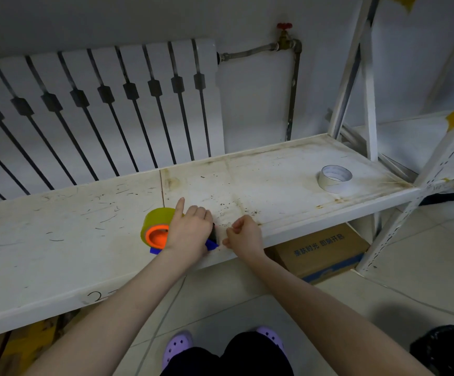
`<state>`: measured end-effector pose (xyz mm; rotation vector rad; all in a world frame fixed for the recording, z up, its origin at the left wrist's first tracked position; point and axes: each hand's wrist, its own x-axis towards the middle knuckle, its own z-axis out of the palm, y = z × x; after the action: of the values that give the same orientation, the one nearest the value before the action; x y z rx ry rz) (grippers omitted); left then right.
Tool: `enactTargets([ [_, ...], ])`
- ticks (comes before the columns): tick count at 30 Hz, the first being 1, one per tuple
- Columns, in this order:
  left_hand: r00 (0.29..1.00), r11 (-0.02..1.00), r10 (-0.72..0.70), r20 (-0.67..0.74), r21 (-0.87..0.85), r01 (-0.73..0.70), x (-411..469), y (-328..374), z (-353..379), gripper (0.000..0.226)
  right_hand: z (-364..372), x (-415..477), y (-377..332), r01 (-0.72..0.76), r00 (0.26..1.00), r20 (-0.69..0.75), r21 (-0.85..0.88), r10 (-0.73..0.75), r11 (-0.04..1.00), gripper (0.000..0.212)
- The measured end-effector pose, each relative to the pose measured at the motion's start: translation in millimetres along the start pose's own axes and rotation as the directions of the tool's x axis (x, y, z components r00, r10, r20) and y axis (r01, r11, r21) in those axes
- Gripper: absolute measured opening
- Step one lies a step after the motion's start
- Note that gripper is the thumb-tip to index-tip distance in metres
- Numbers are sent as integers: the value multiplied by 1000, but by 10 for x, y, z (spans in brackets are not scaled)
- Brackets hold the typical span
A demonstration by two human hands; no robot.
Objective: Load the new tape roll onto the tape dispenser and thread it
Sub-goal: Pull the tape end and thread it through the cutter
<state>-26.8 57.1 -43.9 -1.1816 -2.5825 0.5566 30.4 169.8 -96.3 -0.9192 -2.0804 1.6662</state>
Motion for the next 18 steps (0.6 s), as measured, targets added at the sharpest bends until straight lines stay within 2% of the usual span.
enactTargets([
  [2, 1000, 1000, 5, -8, 0, -5, -95, -20, 40, 34, 13, 12, 15, -11, 1000, -16, 27, 11, 1000, 25],
  [4, 1000, 1000, -4, 19, 24, 4, -171, -24, 97, 26, 30, 8, 25, -26, 999, -36, 57, 28, 998, 25],
  [9, 999, 994, -1, 52, 111, -5, -231, 23, 131, 31, 48, -14, 0, -8, 996, -91, 134, 20, 991, 21],
  [13, 999, 999, -34, -8, -15, 34, -199, -19, 15, 33, 35, -28, -27, 84, 992, -102, 102, -73, 991, 8],
  [15, 999, 993, -51, -20, -107, 48, -126, -35, -25, 47, 36, -28, -43, 134, 987, -97, 56, -129, 989, 10],
  [17, 997, 983, -53, 52, -174, 61, -17, -41, -52, 55, 57, -40, -64, 192, 978, -81, -2, -192, 981, 17],
  [18, 994, 978, -50, 93, -198, 68, 42, -43, -60, 49, 68, -50, -73, 222, 972, -72, -30, -224, 974, 22],
])
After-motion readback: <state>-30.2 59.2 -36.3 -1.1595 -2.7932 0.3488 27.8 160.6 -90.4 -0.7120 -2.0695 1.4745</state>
